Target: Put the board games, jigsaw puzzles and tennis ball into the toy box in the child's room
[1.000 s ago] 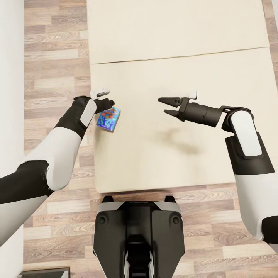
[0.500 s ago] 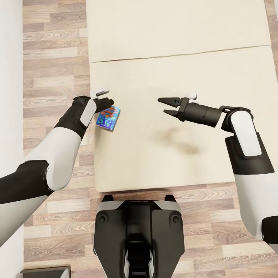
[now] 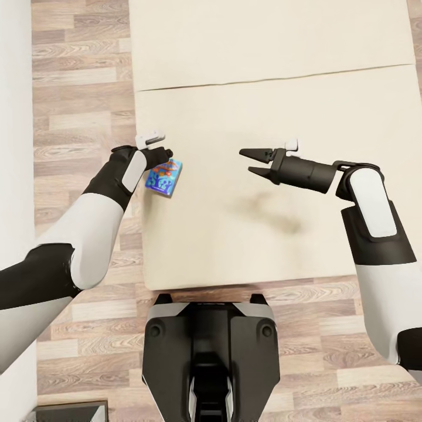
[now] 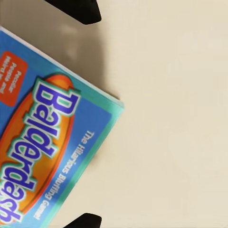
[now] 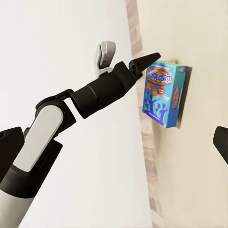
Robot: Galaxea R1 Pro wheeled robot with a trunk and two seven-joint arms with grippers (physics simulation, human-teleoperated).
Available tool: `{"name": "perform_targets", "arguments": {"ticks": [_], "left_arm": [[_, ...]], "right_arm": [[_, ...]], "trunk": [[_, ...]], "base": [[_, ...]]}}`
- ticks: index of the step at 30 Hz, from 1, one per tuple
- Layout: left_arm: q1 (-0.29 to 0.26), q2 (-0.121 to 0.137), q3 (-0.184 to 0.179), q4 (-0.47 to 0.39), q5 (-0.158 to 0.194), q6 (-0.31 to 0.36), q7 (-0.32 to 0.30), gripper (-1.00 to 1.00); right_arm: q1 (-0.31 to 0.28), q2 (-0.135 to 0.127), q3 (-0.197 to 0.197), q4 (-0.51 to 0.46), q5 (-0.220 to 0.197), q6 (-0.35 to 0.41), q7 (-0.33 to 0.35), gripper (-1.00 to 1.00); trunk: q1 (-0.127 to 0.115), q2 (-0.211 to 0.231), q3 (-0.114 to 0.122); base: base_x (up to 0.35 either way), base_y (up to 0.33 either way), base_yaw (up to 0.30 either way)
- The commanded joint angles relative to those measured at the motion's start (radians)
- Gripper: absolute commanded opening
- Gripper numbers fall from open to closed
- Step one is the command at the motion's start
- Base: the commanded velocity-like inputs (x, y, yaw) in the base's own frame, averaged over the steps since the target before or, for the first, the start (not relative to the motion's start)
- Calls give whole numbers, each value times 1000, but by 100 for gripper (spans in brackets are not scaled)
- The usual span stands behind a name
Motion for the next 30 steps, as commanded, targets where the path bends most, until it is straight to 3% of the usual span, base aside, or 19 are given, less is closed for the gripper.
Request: {"name": "perform_targets", "arguments": {"ticks": [1,30], "left_arm": [[0,-1,4,-1,11,4,7,100],[0,-1,3,-1,11,-1,7,100]], "right_arm": [[-1,-1,1,0,4,2,5,100],[-1,0,2,0,4,3,5,100]], "trunk": [[1,-2,-3],[1,-2,-14]], "base": [[0,0,0],[0,0,0]]}}
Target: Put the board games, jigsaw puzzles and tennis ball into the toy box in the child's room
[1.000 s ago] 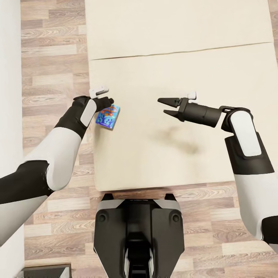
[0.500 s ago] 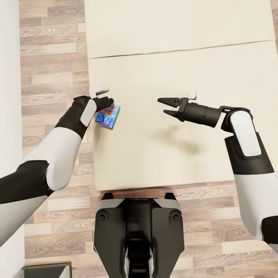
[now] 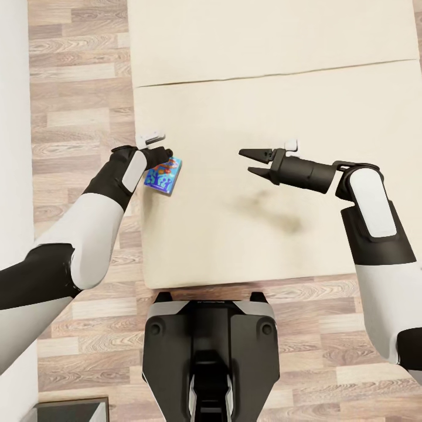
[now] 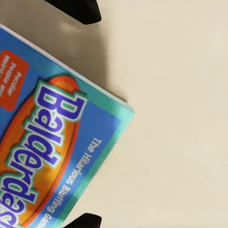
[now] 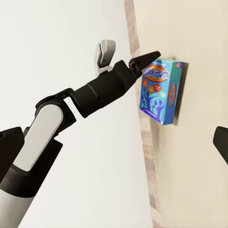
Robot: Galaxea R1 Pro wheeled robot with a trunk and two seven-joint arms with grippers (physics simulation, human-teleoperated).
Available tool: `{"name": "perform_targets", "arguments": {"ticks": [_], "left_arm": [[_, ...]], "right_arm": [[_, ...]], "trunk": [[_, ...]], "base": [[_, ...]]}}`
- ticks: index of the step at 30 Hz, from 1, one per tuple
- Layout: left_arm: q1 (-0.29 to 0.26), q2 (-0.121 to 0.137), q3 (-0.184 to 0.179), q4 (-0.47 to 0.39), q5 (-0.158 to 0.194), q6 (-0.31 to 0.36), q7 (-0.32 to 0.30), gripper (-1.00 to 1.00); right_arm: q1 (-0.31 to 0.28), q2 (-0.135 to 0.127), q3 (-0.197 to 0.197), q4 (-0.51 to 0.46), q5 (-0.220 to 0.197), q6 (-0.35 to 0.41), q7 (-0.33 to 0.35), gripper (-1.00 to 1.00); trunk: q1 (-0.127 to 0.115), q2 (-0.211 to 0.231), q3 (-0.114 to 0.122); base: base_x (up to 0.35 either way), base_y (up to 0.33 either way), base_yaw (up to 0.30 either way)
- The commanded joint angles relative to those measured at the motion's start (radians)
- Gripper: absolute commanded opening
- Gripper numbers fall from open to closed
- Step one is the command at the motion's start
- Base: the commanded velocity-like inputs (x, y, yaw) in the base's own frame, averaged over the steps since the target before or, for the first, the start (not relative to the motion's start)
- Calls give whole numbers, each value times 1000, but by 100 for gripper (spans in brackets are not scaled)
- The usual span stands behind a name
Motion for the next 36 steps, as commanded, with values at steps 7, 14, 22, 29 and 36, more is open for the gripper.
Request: {"name": "perform_targets", "arguments": {"ticks": [7,14,22,29,36], "left_arm": [[0,-1,3,-1,11,4,6,100],[0,-4,0,-1,9,-12,6,100],[0,-9,-3,-1,8,-33,6,100],[0,-14,-5,-1,7,-34,7,100],[0,-17,-6,0,6,-36,7,100]], "right_arm": [[-1,-1,1,0,5,3,5,100],[-1,-1,1,1,5,3,5,100],[-1,-1,1,2,5,3,5,100],[-1,-1,1,2,5,4,5,100],[-1,-1,1,2,5,4,5,100]], "trunk": [[1,-2,-3],[1,-2,-3],[1,-2,-3],[1,-2,-3],[1,-2,-3]], "base": [[0,0,0],[0,0,0],[0,0,0],[-49,0,0],[-75,0,0]]}}
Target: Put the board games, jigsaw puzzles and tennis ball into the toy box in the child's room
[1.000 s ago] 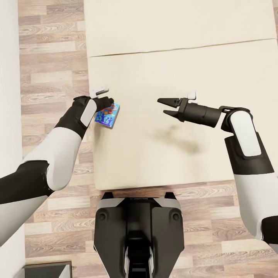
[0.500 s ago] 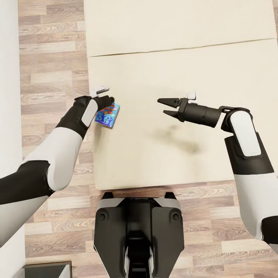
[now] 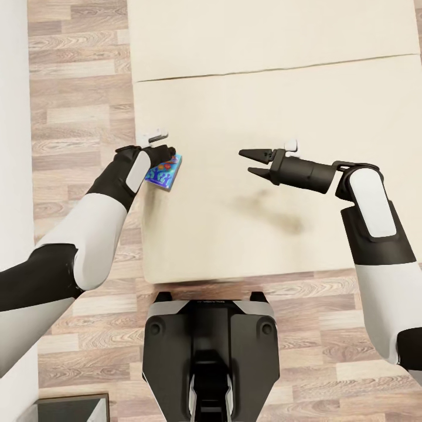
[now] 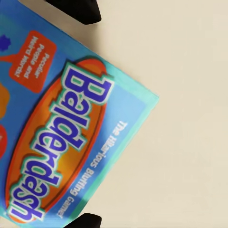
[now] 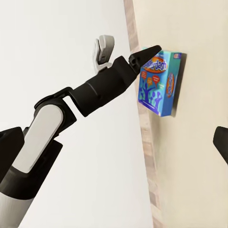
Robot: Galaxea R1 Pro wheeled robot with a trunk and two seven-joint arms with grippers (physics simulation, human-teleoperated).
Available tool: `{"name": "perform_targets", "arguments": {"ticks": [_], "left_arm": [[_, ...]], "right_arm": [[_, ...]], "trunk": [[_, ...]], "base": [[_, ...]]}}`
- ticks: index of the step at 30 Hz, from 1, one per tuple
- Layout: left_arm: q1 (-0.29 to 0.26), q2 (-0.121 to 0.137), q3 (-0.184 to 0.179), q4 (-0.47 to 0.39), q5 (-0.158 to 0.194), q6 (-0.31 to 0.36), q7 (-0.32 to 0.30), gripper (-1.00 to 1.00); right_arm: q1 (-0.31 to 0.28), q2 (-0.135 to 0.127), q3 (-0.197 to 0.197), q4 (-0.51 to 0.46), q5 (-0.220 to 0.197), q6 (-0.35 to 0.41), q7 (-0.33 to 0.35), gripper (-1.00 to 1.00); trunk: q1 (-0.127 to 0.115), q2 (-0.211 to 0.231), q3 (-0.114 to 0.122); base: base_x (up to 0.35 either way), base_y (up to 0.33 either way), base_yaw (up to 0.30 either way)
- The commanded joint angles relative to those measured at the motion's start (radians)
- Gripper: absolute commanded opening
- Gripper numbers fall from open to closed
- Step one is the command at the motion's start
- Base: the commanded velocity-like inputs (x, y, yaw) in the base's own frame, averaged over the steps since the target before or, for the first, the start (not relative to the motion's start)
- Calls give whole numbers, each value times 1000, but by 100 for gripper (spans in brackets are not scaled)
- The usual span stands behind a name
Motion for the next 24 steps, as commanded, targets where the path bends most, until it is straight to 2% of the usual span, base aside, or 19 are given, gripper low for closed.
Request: {"name": "perform_targets", "arguments": {"ticks": [1,24], "left_arm": [[0,-1,3,-1,11,4,6,100],[0,-1,3,-1,10,4,6,100]], "right_arm": [[-1,-1,1,0,5,2,5,100],[-1,-1,1,1,6,0,5,100]], "trunk": [[1,-2,-1],[1,-2,-1]], "base": [[-19,0,0],[-21,0,0]]}}
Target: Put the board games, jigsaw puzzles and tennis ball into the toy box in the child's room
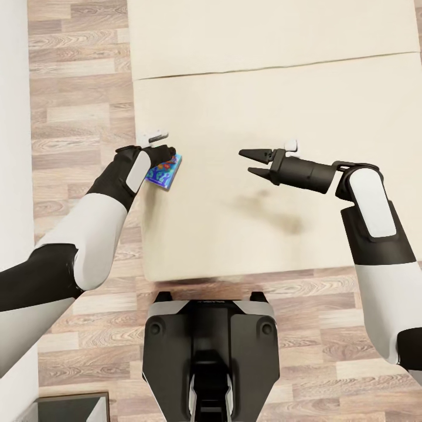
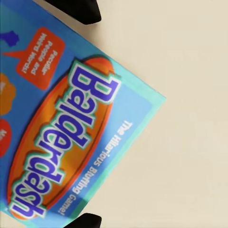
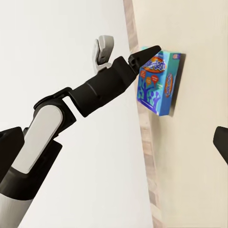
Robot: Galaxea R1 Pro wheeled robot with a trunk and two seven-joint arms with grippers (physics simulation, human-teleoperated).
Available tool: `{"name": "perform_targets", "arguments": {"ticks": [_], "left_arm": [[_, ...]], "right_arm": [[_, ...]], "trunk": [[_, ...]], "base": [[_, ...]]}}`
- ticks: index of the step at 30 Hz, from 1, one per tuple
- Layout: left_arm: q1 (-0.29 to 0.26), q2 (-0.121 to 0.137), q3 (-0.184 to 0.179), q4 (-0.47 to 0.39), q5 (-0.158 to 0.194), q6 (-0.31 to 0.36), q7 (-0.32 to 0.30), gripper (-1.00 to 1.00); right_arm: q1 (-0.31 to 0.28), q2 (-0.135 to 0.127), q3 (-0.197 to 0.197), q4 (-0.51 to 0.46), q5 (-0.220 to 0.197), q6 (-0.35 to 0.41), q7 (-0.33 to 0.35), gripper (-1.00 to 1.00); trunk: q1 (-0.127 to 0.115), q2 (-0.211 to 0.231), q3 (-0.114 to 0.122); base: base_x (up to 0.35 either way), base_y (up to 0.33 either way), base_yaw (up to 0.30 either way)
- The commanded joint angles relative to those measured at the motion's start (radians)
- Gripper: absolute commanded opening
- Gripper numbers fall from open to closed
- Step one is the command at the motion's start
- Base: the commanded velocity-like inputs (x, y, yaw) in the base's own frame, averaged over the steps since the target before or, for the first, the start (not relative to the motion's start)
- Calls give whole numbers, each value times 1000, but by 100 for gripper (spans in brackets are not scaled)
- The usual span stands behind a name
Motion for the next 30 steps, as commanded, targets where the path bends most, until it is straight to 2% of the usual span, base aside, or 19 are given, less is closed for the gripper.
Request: {"name": "perform_targets", "arguments": {"ticks": [1,22,30], "left_arm": [[0,-1,3,-1,10,5,6,100],[0,-1,3,-1,10,5,6,100],[0,-1,3,-1,10,5,6,100]], "right_arm": [[-1,-1,1,0,5,2,5,100],[-1,-1,1,0,5,2,5,100],[-1,-1,1,-1,5,2,5,100]], "trunk": [[1,-2,-1],[1,-2,-1],[1,-2,-1]], "base": [[-25,0,0],[-31,-3,0],[-1,-178,0]]}}
